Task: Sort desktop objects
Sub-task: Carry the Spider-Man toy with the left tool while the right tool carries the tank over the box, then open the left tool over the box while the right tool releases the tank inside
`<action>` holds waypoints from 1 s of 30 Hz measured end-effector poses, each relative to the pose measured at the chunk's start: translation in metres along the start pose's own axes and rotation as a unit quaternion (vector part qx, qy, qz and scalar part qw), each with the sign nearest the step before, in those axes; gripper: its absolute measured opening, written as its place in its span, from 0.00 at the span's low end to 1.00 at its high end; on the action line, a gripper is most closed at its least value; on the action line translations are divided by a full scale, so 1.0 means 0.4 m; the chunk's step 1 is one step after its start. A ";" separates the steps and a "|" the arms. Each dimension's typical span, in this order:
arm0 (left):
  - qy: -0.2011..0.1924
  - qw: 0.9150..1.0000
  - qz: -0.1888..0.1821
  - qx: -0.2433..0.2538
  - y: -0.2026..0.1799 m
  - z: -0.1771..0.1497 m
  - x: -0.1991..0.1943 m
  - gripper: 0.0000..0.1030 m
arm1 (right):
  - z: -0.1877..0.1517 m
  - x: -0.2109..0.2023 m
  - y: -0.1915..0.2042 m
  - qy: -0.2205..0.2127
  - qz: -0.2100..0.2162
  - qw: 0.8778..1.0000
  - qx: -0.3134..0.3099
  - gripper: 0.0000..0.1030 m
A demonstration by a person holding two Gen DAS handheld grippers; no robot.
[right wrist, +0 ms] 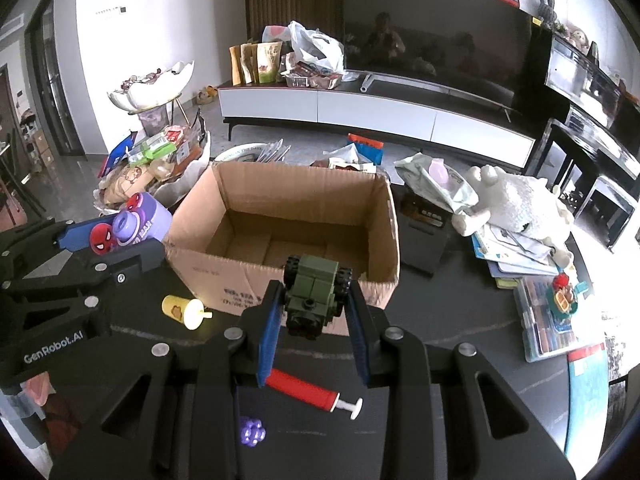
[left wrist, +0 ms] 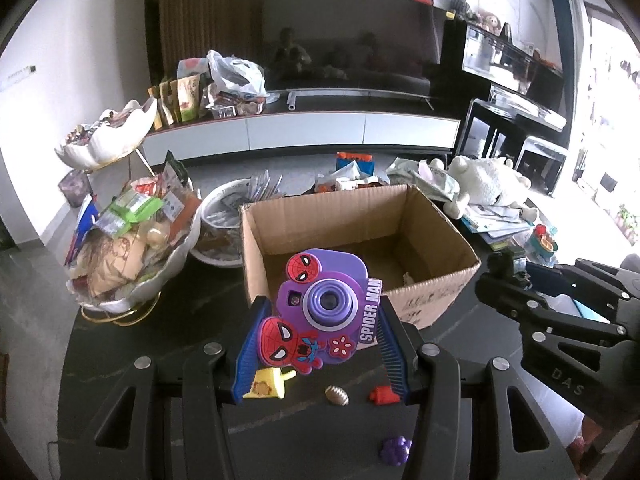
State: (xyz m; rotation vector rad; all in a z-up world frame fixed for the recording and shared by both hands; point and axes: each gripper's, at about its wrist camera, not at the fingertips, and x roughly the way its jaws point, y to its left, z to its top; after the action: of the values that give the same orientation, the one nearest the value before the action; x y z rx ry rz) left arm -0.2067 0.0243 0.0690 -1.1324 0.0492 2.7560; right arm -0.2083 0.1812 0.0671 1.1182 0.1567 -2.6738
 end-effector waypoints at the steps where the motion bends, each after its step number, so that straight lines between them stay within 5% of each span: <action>1: 0.001 1.000 -0.002 -0.002 0.001 0.006 0.007 0.47 | 0.007 0.008 -0.002 0.001 0.001 1.000 0.001 0.28; 30: 0.032 0.999 -0.015 -0.038 0.015 0.077 0.143 0.48 | 0.073 0.144 -0.036 0.022 0.002 1.000 0.011 0.28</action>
State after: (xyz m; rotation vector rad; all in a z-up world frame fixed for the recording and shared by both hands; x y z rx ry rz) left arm -0.2690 0.0290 0.0507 -1.2295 -0.0651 2.7172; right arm -0.2710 0.1794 0.0466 1.1841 0.1326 -2.6549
